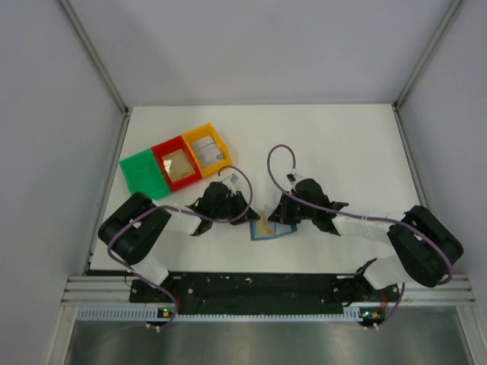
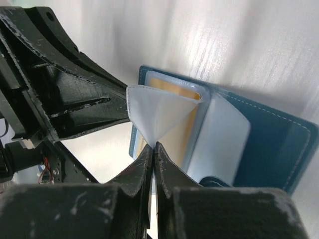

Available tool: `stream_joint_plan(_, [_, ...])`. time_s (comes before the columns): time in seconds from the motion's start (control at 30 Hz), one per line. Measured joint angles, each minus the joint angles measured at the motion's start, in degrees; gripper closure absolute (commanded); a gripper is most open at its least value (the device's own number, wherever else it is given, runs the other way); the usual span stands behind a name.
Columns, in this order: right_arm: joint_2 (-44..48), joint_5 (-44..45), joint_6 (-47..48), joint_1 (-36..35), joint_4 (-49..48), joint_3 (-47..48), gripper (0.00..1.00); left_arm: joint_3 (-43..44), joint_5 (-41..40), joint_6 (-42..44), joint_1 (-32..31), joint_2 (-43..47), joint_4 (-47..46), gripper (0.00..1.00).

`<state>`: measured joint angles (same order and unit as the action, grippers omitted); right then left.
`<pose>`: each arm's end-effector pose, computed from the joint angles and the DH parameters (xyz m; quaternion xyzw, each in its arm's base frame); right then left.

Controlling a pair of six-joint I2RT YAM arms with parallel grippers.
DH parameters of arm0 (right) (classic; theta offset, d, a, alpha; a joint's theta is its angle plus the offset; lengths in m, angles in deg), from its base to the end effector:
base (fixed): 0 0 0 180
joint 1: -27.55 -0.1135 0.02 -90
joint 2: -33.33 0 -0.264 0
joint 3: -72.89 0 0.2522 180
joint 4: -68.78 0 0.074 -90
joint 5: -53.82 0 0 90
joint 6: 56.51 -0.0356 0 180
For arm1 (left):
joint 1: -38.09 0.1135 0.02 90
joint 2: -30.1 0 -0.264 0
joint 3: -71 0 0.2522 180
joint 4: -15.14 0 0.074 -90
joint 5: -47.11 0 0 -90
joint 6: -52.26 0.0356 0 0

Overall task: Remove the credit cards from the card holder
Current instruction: Remove the credit card from the card holder.

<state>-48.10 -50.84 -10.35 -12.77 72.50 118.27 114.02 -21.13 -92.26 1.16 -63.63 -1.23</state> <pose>0.1984 0.1802 0.1568 -0.0265 0.8993 0.3679 0.2350 0.2201 -0.1820 0.1214 -0.0457 0.8717 -0.4448 0.2005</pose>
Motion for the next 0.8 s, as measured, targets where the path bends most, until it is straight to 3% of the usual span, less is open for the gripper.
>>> stream_joint_plan(0.17, [1.97, 0.68, -0.55, 0.9, 0.37, -0.59, 0.94, -0.11, -0.22, 0.7, 0.0, -0.02, -0.33, 0.85])
stream_joint_plan(0.43, [12.35, 13.81, -0.04, 1.4, 14.1, -0.11, 0.55, -0.04, -0.48, 2.14, -0.11, 0.17, 0.09, 0.85])
stream_joint_plan(0.63, [16.65, 17.57, 3.52, 0.61, 19.17, 4.68, 0.55, 0.55, -1.16, 3.56, -0.35, 0.9, 2.16, 0.85])
stream_joint_plan(0.8, [14.58, 10.43, 4.17, -0.7, 13.31, 7.06, 0.66, 0.92, -1.73, 4.44, -0.66, 1.46, 3.67, 0.85])
